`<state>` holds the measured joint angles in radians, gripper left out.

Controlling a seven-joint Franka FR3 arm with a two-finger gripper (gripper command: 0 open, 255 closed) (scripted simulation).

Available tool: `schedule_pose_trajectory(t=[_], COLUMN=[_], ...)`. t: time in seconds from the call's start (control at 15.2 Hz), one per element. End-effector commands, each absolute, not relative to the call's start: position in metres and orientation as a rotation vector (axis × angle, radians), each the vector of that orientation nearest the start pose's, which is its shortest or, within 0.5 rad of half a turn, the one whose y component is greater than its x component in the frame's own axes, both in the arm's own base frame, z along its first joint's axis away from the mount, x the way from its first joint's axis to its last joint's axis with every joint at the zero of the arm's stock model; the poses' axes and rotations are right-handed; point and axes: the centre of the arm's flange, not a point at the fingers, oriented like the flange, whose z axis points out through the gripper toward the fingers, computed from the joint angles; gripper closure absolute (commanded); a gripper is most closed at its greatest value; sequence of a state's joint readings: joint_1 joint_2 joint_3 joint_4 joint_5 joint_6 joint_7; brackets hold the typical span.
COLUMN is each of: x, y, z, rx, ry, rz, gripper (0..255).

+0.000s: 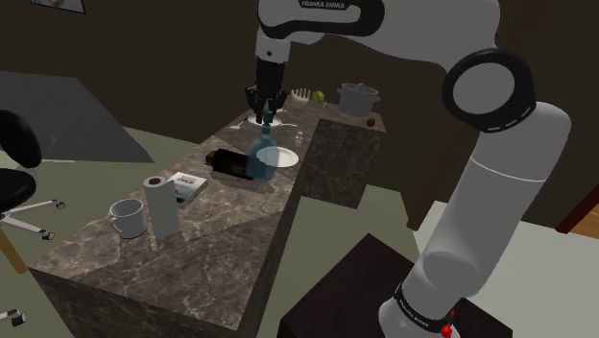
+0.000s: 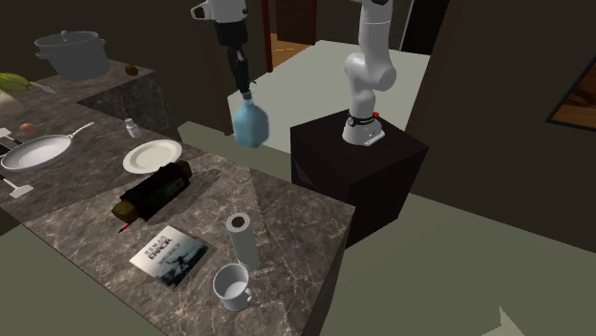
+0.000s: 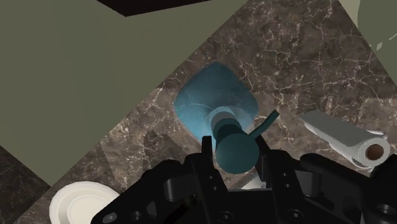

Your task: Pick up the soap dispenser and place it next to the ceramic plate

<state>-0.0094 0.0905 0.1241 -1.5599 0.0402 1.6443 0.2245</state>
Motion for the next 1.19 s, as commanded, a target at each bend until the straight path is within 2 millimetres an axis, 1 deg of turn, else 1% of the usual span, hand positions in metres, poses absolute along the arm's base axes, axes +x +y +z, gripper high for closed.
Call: schedule_pose_trajectory(t=[0.0, 1.12], x=[0.595, 0.71], y=[0.047, -0.116], z=[0.571, 0.47], rx=[-3.087, -3.087], ry=[0.174, 0.174], rz=[0.02, 0.02], gripper=[255, 255])
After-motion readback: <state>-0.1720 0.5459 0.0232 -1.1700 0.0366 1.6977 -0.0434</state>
